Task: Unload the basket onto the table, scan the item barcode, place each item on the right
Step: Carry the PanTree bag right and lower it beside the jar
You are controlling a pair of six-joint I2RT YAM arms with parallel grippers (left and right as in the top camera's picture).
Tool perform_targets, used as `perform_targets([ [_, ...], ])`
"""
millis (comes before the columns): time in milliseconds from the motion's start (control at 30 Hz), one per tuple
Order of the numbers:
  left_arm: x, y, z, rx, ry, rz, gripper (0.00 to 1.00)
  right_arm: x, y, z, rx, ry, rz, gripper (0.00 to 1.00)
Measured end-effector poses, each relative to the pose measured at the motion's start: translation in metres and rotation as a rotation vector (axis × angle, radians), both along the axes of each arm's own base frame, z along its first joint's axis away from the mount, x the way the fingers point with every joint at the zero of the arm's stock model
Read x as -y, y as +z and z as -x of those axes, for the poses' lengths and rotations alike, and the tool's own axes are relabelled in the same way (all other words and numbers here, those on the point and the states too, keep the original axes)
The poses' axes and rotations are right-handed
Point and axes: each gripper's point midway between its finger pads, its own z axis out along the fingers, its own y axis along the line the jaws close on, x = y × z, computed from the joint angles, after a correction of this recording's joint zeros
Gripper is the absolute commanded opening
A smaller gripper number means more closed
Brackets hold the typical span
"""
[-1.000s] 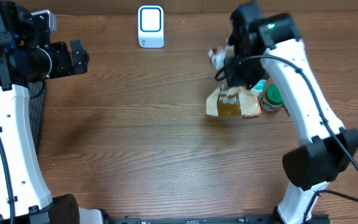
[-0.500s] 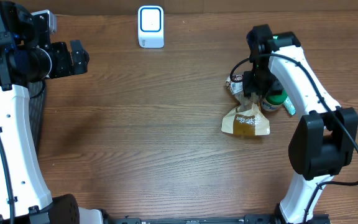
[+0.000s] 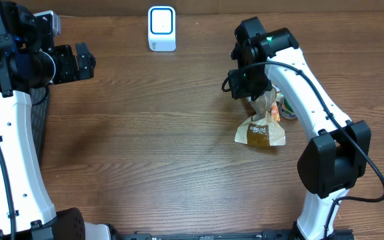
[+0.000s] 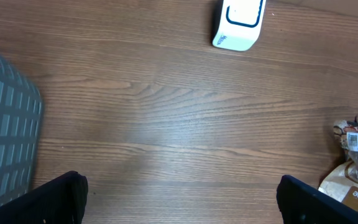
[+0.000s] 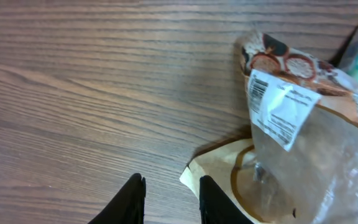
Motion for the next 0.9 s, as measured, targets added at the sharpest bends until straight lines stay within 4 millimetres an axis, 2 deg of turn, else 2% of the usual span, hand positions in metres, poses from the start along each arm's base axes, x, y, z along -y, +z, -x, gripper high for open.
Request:
perform_targets([
  [67,0.0,0.0,0.0,-0.001,0.0,0.0,1.0,-0.006,-0.01,0.0,-0.002,0.006,-0.022,0.24],
  [167,0.0,0.0,0.0,0.0,0.0,0.0,1.0,-0.012,-0.036,0.009,-0.033,0.0,-0.034,0.24],
  [333,0.0,0.0,0.0,0.0,0.0,0.0,0.99,-0.011,-0.069,0.021,-0.067,-0.033,-0.034,0.24],
  [433,0.0,0.0,0.0,-0.001,0.0,0.0,1.0,0.002,-0.087,0.022,-0.06,-0.092,0.021,0.24],
  [633,0.0,0.0,0.0,0.0,0.0,0.0,1.0,0.047,-0.115,0.021,-0.045,-0.206,0.116,0.24],
  [733,0.0,0.0,0.0,0.0,0.0,0.0,1.0,0.072,-0.12,0.015,-0.032,-0.262,0.138,0.24],
  [900,0.0,0.0,0.0,0.0,0.0,0.0,1.0,0.1,-0.12,0.007,-0.016,-0.307,0.158,0.23],
])
